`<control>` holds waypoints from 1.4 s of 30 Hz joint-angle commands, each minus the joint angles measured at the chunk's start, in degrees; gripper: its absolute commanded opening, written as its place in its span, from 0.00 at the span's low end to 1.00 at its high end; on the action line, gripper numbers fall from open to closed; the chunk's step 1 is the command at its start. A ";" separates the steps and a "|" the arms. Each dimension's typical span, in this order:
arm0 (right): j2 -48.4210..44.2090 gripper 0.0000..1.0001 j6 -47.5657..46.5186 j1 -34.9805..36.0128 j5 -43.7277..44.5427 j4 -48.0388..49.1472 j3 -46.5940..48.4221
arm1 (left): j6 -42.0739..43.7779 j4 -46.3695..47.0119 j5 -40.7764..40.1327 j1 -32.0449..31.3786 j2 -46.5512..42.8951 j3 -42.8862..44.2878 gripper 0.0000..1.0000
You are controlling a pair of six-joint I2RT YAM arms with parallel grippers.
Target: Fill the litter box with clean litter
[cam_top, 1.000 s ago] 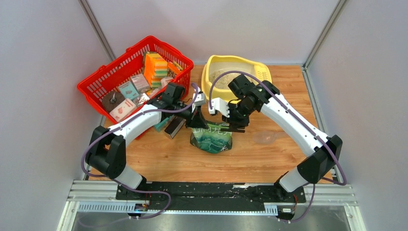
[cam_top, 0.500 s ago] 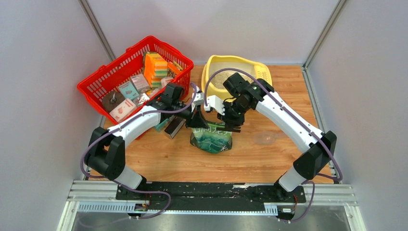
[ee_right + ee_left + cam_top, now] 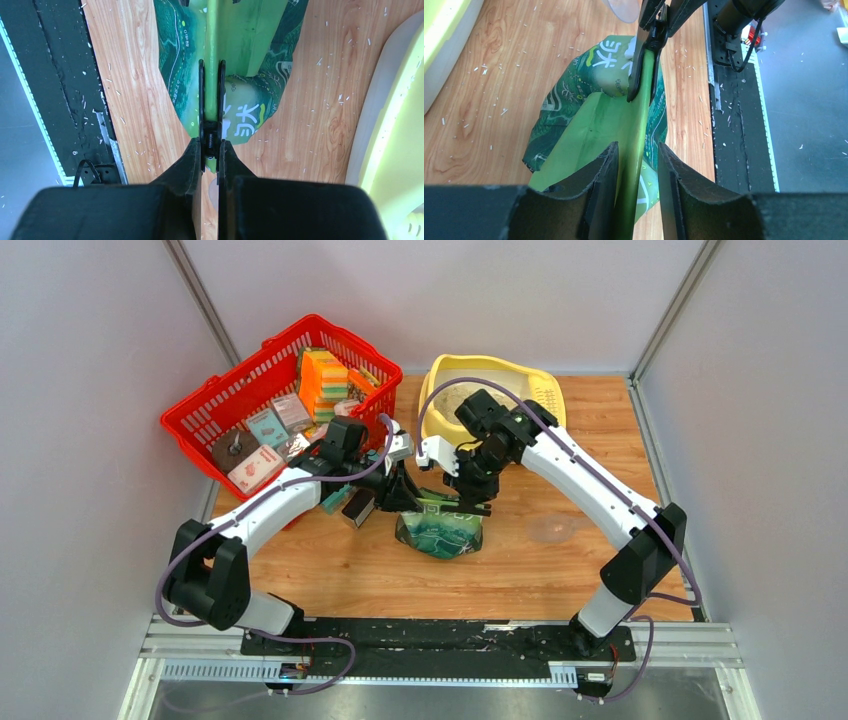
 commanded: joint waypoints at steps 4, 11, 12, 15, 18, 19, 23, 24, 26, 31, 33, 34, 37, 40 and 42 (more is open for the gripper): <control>2.55 0.00 1.42 1.25 -2.76 2.39 2.76 | -0.48 -0.99 1.31 0.62 -2.54 -0.57 0.42; 4.58 0.00 1.69 1.43 -3.38 2.66 4.26 | -0.31 -1.60 1.13 1.41 -3.51 -1.00 0.43; 4.75 0.00 1.69 1.43 -3.11 2.66 4.17 | -0.22 -1.78 1.13 1.41 -3.51 -1.00 0.43; 4.40 0.17 2.04 1.43 -1.80 2.75 3.74 | 0.04 -2.04 0.96 1.59 -3.69 -1.27 0.46; 3.70 0.41 3.53 0.82 -1.00 3.18 3.64 | 0.05 -2.48 0.17 1.68 -3.86 -0.83 0.48; 3.09 0.46 3.79 0.03 -0.91 3.19 4.08 | -0.04 -2.57 -0.36 1.76 -3.78 -0.39 0.49; 0.28 0.59 5.90 -2.17 -2.40 1.96 8.37 | -0.05 -5.71 -2.29 2.20 -4.91 1.63 0.52; -0.43 0.62 6.86 -2.95 -2.41 1.87 9.00 | 0.22 -6.87 -2.64 2.38 -5.18 2.24 0.52; -2.79 0.72 8.18 -3.66 -1.71 2.04 9.97 | 1.18 -10.72 -3.87 2.82 -6.32 4.26 0.56; -8.07 1.00 17.21 -7.97 6.45 10.44 3.14 | 3.21 -16.80 -9.48 2.99 -9.92 8.83 0.70; -9.04 1.00 21.53 -9.63 17.16 13.98 -0.81 | 3.12 -19.35 -12.56 2.99 -10.80 10.85 0.70; -9.05 1.00 23.38 -10.08 20.67 16.43 -1.62 | 3.30 -20.14 -15.89 2.99 -11.68 11.38 0.70; -11.93 1.00 30.59 -12.19 35.18 24.15 -7.67 | 2.07 -20.94 -25.10 2.99 -13.43 12.27 0.71; -14.92 1.00 31.92 -12.89 43.10 29.70 -12.68 | 1.54 -21.64 -33.90 2.99 -14.32 12.44 0.71; -16.16 1.00 32.10 -12.98 45.84 30.52 -14.10 | 1.97 -22.69 -36.91 2.91 -14.50 13.05 0.71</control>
